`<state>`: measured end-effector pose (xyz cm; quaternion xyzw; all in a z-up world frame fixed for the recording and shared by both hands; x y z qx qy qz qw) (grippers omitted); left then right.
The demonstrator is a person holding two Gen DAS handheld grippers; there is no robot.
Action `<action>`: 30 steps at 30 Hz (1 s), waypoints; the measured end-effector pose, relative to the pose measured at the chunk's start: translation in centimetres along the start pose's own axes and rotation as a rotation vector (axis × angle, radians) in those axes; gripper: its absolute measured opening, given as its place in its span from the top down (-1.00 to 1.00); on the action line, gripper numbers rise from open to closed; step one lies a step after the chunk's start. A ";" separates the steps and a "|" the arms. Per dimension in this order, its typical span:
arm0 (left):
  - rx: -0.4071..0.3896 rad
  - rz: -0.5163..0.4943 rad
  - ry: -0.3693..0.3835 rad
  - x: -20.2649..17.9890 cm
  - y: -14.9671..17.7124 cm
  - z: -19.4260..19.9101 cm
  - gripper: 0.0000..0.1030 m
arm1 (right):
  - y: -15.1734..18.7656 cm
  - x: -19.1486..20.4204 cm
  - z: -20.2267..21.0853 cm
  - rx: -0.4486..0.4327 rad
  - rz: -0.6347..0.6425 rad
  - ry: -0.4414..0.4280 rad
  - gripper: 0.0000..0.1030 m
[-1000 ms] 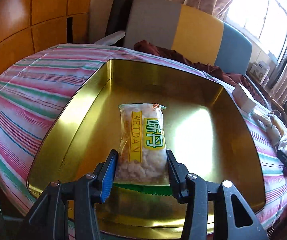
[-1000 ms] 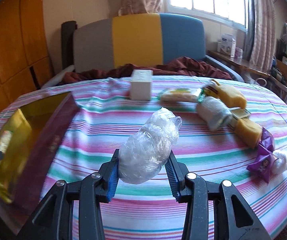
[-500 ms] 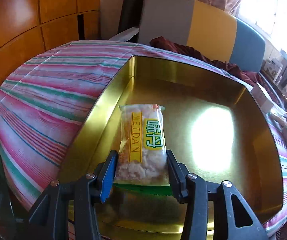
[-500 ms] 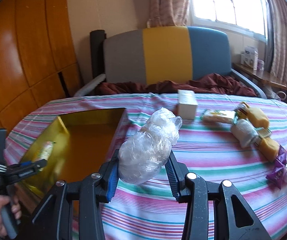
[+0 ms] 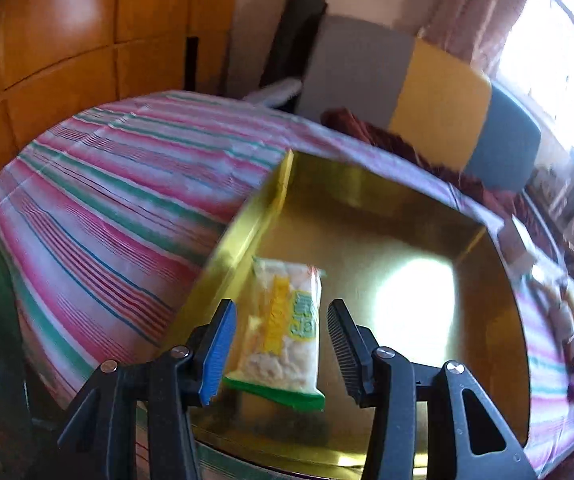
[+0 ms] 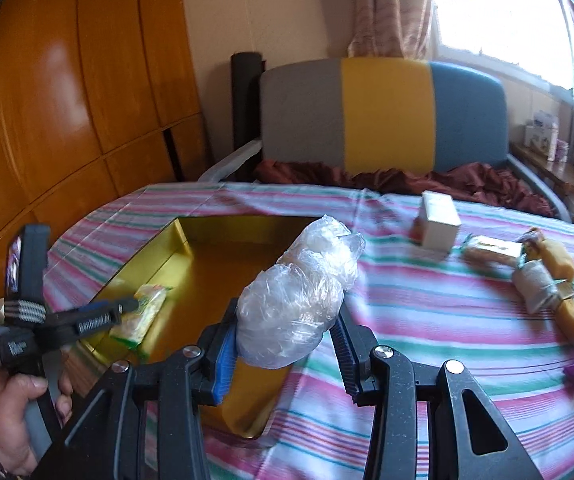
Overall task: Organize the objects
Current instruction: 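Release the WEIDAN bag into the tray while the right tool drops the plastic bundle beside it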
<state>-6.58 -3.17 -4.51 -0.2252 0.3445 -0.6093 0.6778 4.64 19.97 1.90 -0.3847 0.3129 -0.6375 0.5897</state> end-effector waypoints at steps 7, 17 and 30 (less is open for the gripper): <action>-0.061 0.059 -0.055 1.6 -1.4 0.9 0.05 | 1.2 2.7 -3.0 0.108 0.009 -0.099 0.15; -0.075 0.098 -0.052 2.1 -1.9 1.6 0.05 | 3.1 7.1 -7.6 0.252 0.038 -0.188 0.15; -0.108 0.187 -0.066 4.0 -2.6 2.6 0.05 | 3.9 9.9 -10.7 0.318 -0.042 -0.313 -0.31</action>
Point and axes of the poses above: each gripper's, at about its wrist camera, not at the fingertips, and z roughly against the way its jaws point, x to its left, y to its underside, the point moved 1 cm from there along -z, roughly the way its jaws point, and after that the axes turned 6 degrees about -x, right-handed, at the moved point
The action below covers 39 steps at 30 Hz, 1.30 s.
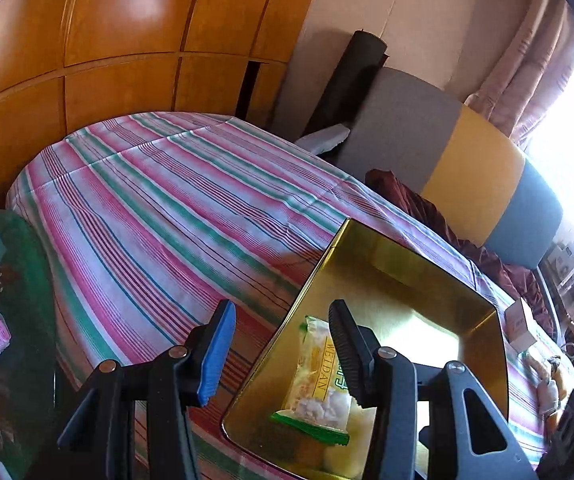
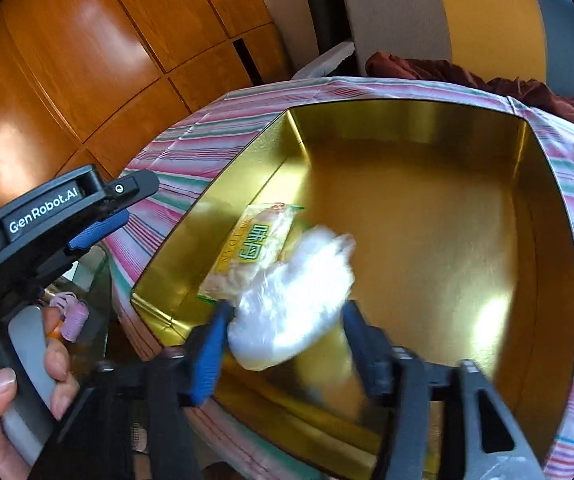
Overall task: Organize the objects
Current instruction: 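Release the WEIDAN bag into the tray while the right tool drops the plastic bundle beside it, then move both tools back toward the remaining items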
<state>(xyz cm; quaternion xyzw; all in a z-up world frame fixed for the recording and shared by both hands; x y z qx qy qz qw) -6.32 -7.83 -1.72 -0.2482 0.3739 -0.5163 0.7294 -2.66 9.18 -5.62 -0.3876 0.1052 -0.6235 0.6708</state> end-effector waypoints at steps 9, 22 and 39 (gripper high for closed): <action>0.009 -0.005 0.025 -0.5 0.4 0.1 0.04 | -0.1 0.6 2.5 -0.075 0.057 0.038 -0.35; 0.060 -0.035 0.176 -3.5 2.3 0.6 0.03 | -1.3 0.0 6.8 -0.176 0.135 0.143 -0.37; 0.117 -0.202 0.369 -9.9 6.1 2.7 -0.07 | -1.0 -10.5 13.3 -0.274 -0.021 0.425 -0.42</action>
Point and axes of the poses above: each gripper's, at about its wrist camera, not at the fingertips, and z roughly against the way its jaws point, x to its left, y to its underside, the point moved 1 cm from there along -z, roughly the way its jaws point, and after that the axes turned 6 degrees about -x, right-handed, at the moved point
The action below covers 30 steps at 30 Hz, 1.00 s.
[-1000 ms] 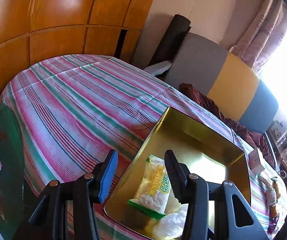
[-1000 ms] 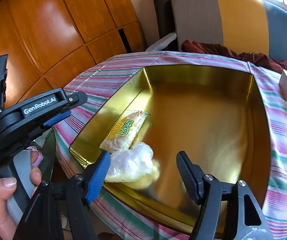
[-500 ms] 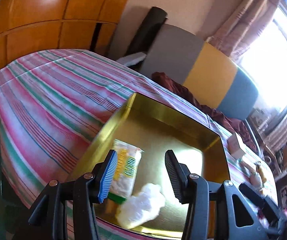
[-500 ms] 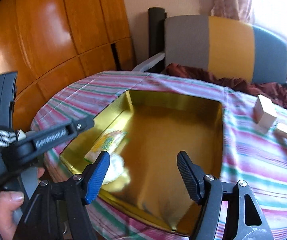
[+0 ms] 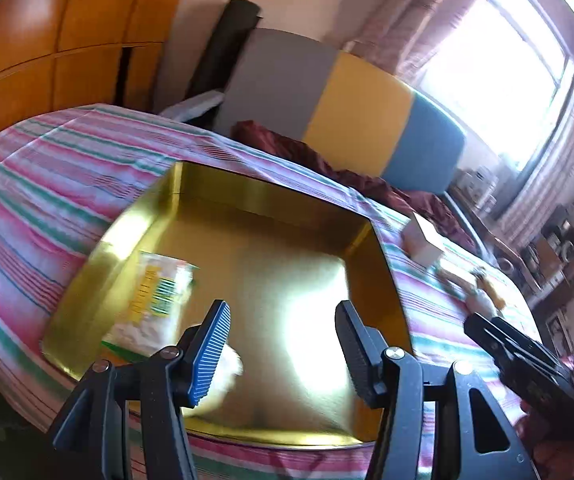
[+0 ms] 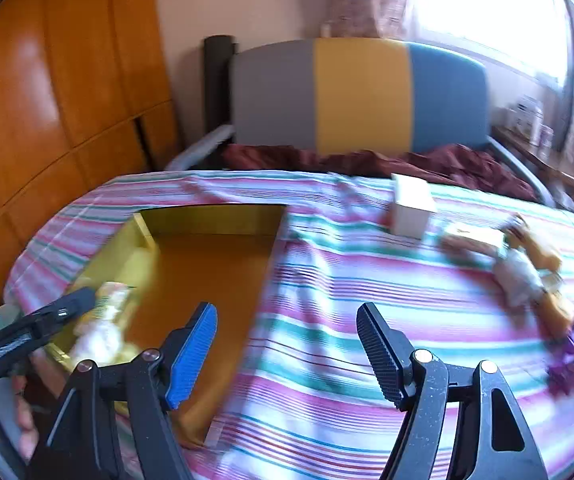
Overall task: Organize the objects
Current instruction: 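Move both tools back toward the remaining items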
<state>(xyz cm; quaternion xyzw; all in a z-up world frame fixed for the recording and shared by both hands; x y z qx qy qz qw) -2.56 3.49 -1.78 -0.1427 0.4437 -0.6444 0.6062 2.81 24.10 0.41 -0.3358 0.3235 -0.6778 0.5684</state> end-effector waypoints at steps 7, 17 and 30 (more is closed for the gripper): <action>0.013 -0.130 0.113 -4.7 1.5 0.7 -0.08 | 2.5 -6.0 0.5 0.038 -0.069 0.119 -0.43; 0.070 -0.229 0.229 -10.3 4.2 1.4 -0.08 | 6.2 -16.9 3.0 0.065 -0.157 0.336 -0.43; 0.197 -0.303 0.328 -15.8 7.7 0.0 -0.09 | 7.9 -32.2 6.0 0.040 -0.393 0.570 -0.53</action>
Point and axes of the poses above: each gripper's, at about its wrist camera, not at the fingertips, and z roughly against the way its jaws point, x to its left, y to its underside, the point moved 1 cm from there along -z, roughly the way its jaws point, and after that the axes turned 6 degrees about -x, right-handed, at the moved point
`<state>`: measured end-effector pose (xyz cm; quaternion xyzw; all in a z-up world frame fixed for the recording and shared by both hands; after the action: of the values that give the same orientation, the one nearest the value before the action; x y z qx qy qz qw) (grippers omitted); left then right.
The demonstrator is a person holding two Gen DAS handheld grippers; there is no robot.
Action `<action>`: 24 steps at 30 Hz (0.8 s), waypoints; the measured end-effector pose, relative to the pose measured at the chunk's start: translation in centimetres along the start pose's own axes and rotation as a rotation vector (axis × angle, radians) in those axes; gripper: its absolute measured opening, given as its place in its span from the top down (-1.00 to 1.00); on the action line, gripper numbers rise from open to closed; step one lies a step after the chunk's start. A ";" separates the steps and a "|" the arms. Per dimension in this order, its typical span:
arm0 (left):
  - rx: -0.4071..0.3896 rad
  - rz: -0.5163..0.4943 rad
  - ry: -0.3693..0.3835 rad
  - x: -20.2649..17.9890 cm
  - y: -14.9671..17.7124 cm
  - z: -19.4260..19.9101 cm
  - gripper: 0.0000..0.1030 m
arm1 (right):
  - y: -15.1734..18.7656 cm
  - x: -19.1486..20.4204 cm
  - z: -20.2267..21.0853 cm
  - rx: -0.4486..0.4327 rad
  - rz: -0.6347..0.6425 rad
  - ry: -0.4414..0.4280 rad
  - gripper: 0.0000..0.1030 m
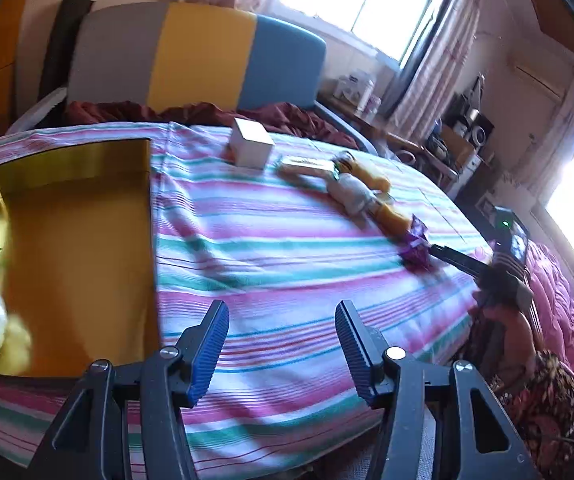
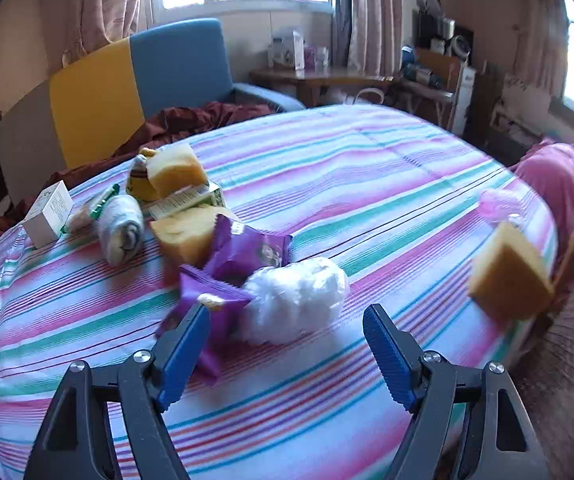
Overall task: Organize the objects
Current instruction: 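Move both tools back toward the remaining items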
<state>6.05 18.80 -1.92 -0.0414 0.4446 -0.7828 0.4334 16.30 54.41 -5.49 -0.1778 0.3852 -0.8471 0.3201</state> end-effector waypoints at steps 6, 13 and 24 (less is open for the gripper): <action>0.040 -0.053 0.007 -1.7 0.0 -1.4 -0.09 | -0.1 -0.3 -2.6 0.013 0.033 -0.069 -0.26; 0.084 -0.080 0.039 -3.6 -0.4 -3.6 -0.09 | 0.9 -0.1 -3.0 -0.034 0.055 -0.049 0.37; 0.148 -0.164 0.101 -8.7 -1.2 -9.5 -0.09 | 1.5 -2.0 -2.6 -0.101 -0.053 -0.108 0.42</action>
<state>6.41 31.56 -3.92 -0.0062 0.4020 -0.8474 0.3468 16.95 56.35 -8.43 -0.2492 0.4046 -0.8239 0.3088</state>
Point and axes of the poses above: each gripper's, at about its wrist camera, not at the fingertips, and z roughly against the way its jaws point, x to its left, y to its underside, the point moved 1 cm from there along -z, roughly the way its jaws point, and after that the axes turned 6 degrees about -x, right-handed, at the moved point
